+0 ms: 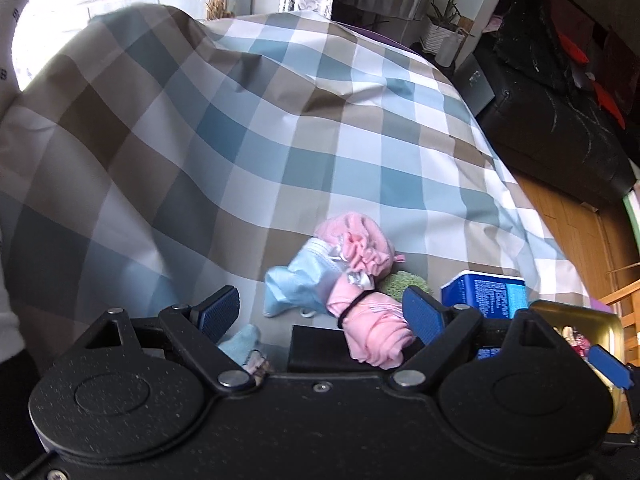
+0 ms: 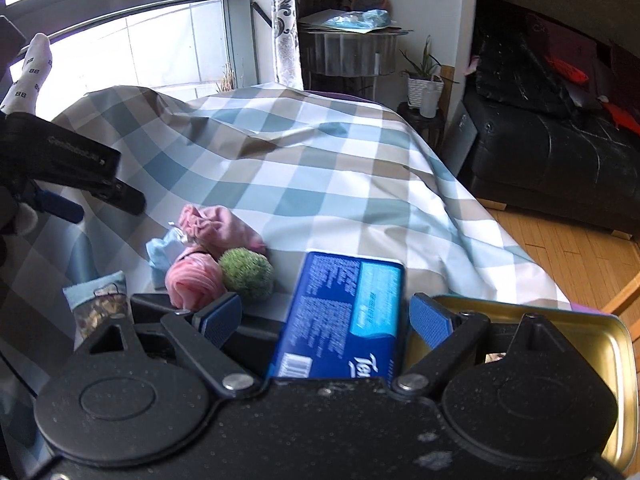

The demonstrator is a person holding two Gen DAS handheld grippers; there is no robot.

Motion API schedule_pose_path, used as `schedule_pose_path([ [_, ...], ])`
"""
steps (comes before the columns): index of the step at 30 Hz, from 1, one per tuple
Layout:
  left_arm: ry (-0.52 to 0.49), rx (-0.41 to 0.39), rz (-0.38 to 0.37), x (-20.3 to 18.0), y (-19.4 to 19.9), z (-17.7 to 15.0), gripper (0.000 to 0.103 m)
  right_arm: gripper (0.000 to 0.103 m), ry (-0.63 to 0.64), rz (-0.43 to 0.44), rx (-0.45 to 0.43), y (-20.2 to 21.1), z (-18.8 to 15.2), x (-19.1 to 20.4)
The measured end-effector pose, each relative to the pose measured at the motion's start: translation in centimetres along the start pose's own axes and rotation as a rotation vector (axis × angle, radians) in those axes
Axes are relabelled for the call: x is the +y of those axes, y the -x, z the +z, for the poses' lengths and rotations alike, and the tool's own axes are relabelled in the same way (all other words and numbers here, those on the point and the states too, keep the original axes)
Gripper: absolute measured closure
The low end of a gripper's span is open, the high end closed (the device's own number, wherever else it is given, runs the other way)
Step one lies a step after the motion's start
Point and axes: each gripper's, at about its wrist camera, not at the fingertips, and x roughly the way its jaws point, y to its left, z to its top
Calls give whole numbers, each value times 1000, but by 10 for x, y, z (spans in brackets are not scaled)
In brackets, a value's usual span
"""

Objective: Organize soft objects
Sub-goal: 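Move the right gripper back to the pink cloth bundle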

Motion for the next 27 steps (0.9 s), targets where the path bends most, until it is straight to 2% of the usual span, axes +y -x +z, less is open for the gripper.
schedule_pose_path([
  [7, 7, -31, -86, -6, 8, 3, 18, 12, 1, -63, 28, -22, 4, 17],
  [12, 93, -35, -191, 12, 18, 4, 16, 12, -25, -134, 35, -27, 15, 22],
  [14, 110, -42, -184, 18, 18, 2, 13, 12, -39, -145, 21, -25, 22, 25],
  [18, 130, -9, -113, 27, 8, 5, 13, 12, -24, -133, -6, -28, 35, 36],
  [24, 184, -31, -85, 51, 12, 9, 13, 12, 20, -69, 18, -53, 57, 57],
  [27, 196, -37, -72, 55, 11, 12, 13, 12, 11, -3, 59, -67, 68, 66],
])
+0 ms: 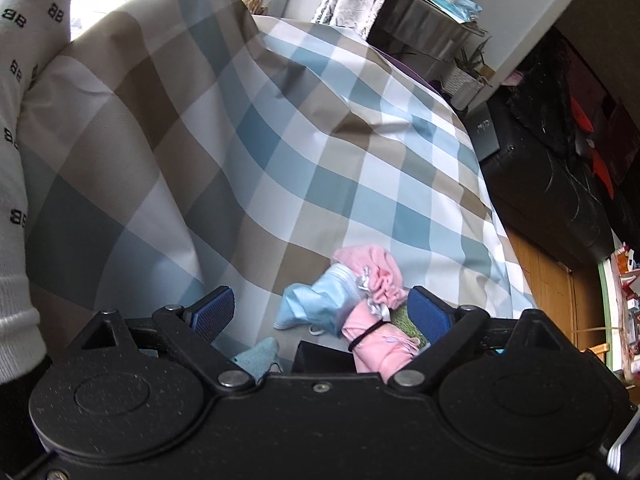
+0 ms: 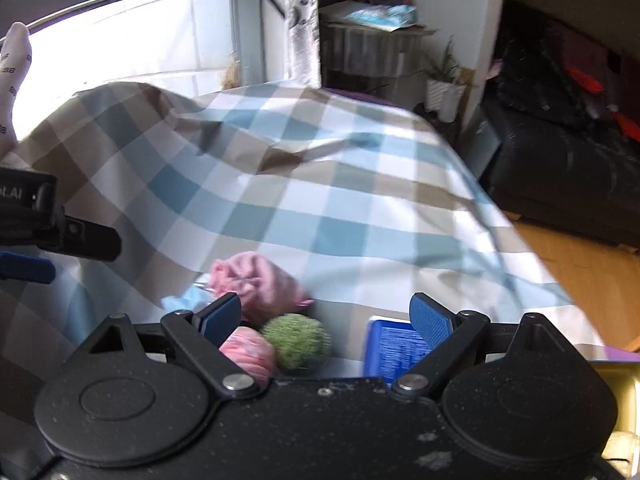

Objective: Organize soft objects
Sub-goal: 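Move the right gripper back to the pink cloth bundle, then grasp the pink cloth bundle with the right gripper and lift it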

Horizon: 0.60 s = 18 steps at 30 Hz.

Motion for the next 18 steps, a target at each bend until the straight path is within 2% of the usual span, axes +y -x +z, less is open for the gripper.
schedule_pose_path([
  [4, -34, -22, 42, -3, 1, 0, 13, 12, -17, 8, 40, -25, 14, 11],
  [6, -43, -35, 59, -4, 3, 0, 13, 12, -44, 30, 93, -45, 21, 12],
  [12, -27, -39, 50, 1, 4, 2, 13, 12, -223, 138, 224, -102, 36, 4],
  [18, -52, -53, 46, -6, 6, 1, 13, 12, -276, 173, 322, -150, 40, 8],
])
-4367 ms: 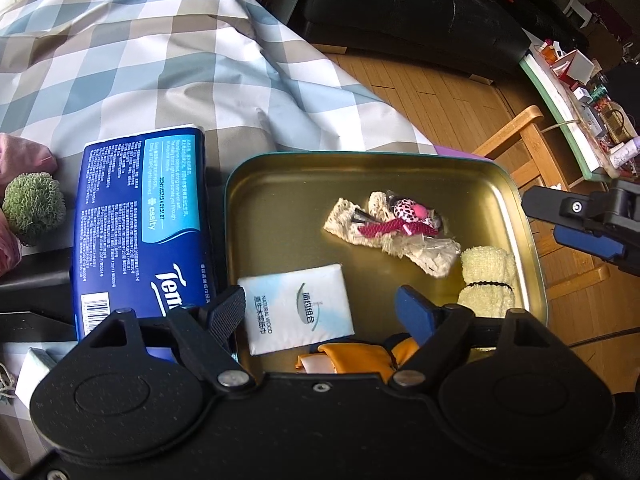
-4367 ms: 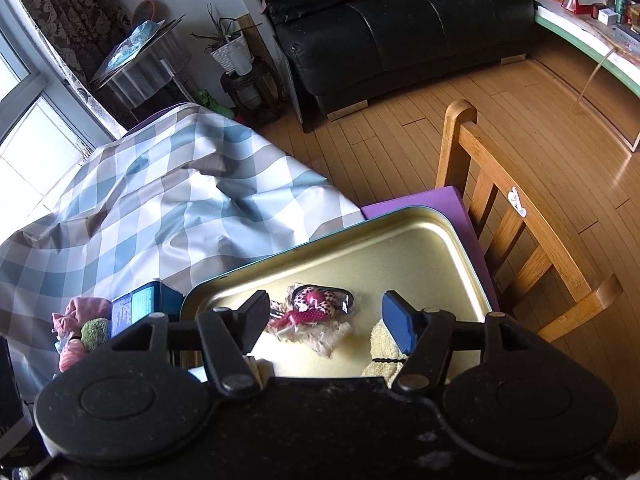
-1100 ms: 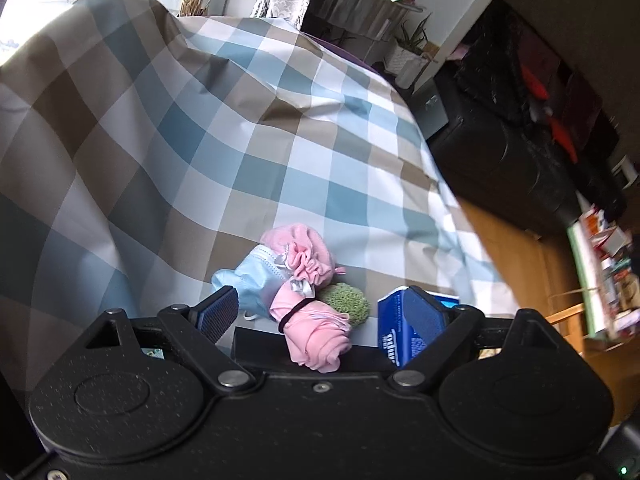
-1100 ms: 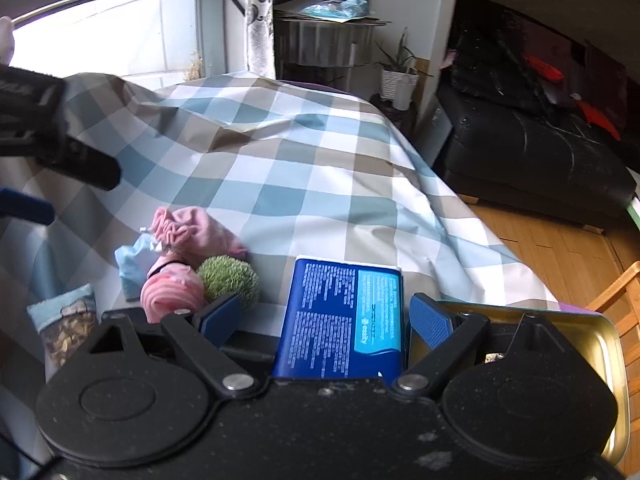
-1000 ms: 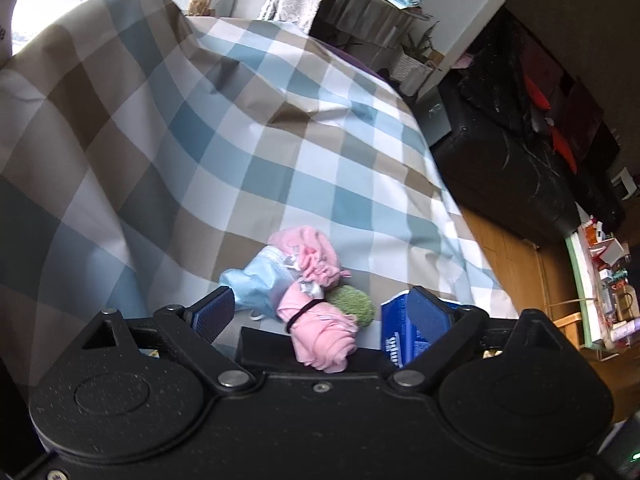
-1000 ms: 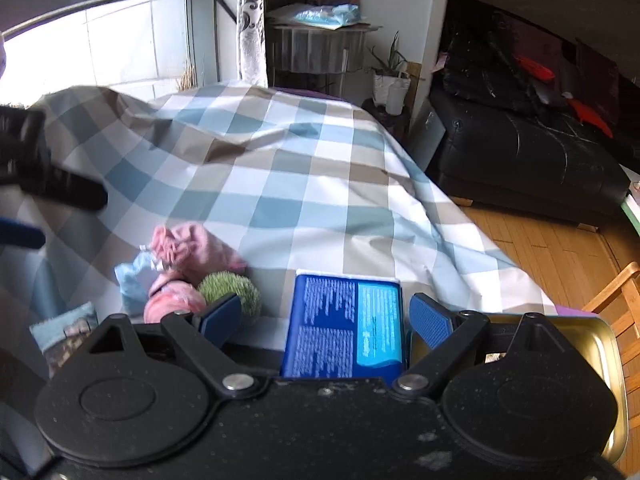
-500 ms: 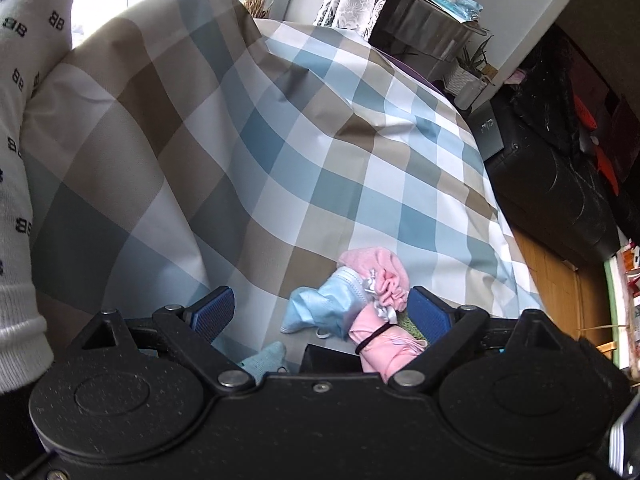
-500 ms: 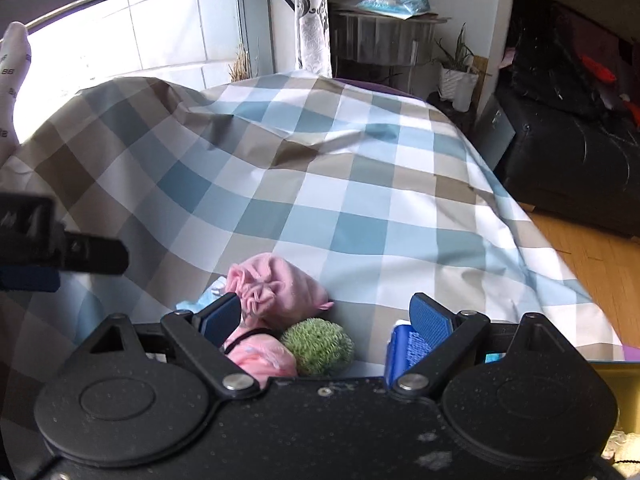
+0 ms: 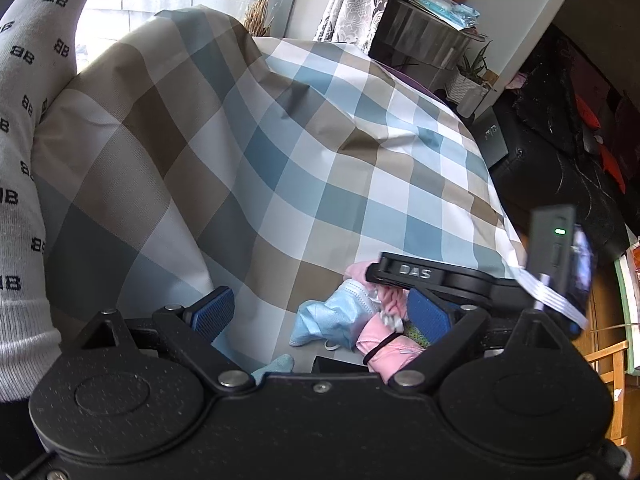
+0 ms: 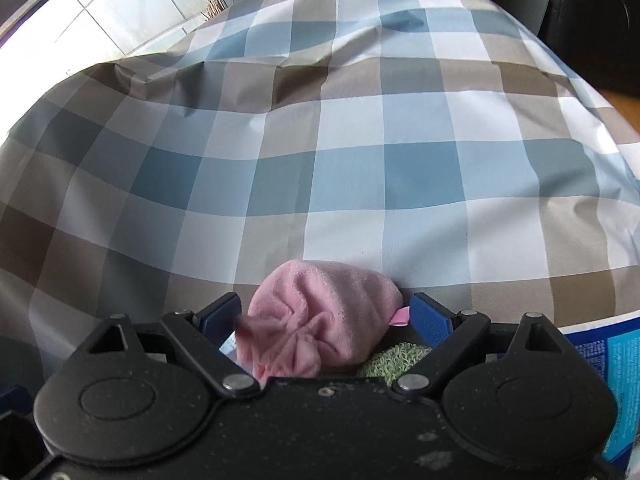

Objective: Organize soft objects
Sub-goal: 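Grasp the pink cloth bundle with the right gripper and lift it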

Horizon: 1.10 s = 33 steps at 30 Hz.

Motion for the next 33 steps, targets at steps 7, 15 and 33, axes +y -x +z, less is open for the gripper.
schedule_pose_path([
  [7, 14, 10, 13, 1, -5, 2, 13, 23, 32, -9, 65, -35, 1, 0],
  [15, 47, 24, 38, 6, -13, 2, 13, 35, 91, 31, 4, -6, -4, -5],
  [33, -10, 66, 90, -5, -28, -9, 13, 34, 162, 244, -33, 112, -79, -41],
])
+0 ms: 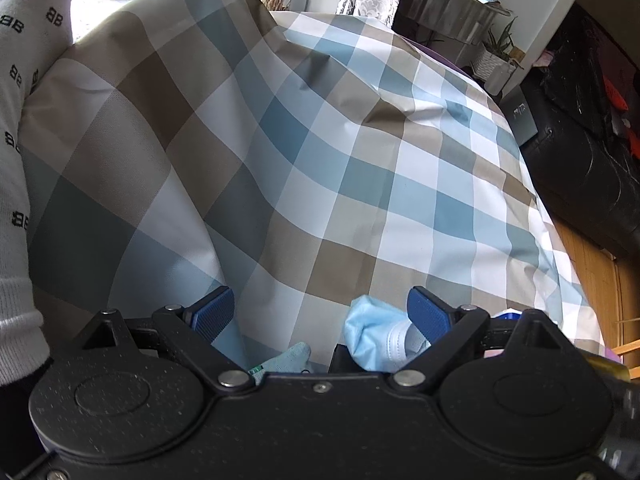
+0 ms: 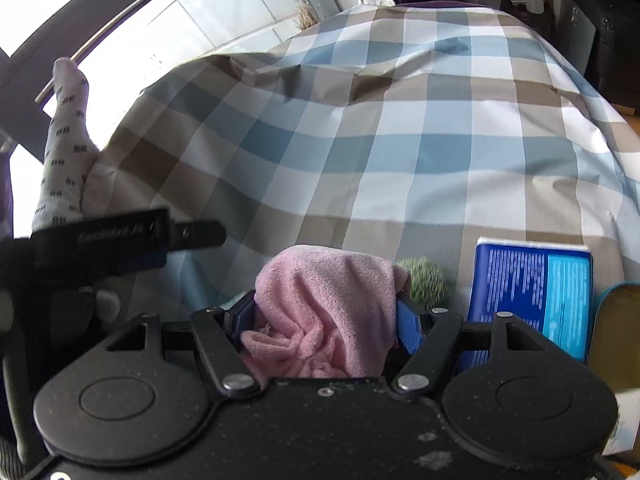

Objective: Organize soft objects
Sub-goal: 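Grasp the pink cloth bundle with the right gripper and lift it, then grasp the blue face mask with the left gripper while the right gripper holds the pink bundle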

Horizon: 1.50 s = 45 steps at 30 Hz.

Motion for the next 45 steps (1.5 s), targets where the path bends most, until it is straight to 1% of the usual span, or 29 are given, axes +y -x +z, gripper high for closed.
schedule_pose_path([
  [5, -41, 28, 16, -9, -7, -6, 13, 34, 76, -33, 38, 12, -55, 1],
  [9, -94, 44, 5, -21, -11, -12, 13, 34, 97, -44, 45, 24, -88, -5],
  [13, -159, 59, -11, -36, -17, -18, 13, 34, 121, -62, 50, 33, -113, -12],
  [17, -195, 82, -24, -47, -27, -21, 13, 34, 105, -61, 66, 37, -129, -21],
  [20, -202, 98, -8, -52, -38, -23, 13, 34, 94, -63, 72, 37, -131, -26],
  [26, -213, 128, 14, -62, -58, -25, 13, 33, 125, -75, 49, 46, -137, -27],
  [31, -242, 137, 80, -69, -73, -28, 13, 33, 157, -75, 36, 52, -141, -23],
  [37, -192, 177, 66, -65, -94, -25, 13, 33, 159, -49, 49, 53, -143, -22],
  [43, -172, 240, 78, -66, -118, -28, 13, 33, 159, -82, 36, 53, -145, -27],
  [44, -172, 246, 78, -67, -120, -29, 16, 33, 152, -84, 36, 53, -145, -29],
  [45, -170, 253, 71, -67, -120, -30, 24, 33, 149, -88, 36, 53, -145, -31],
])
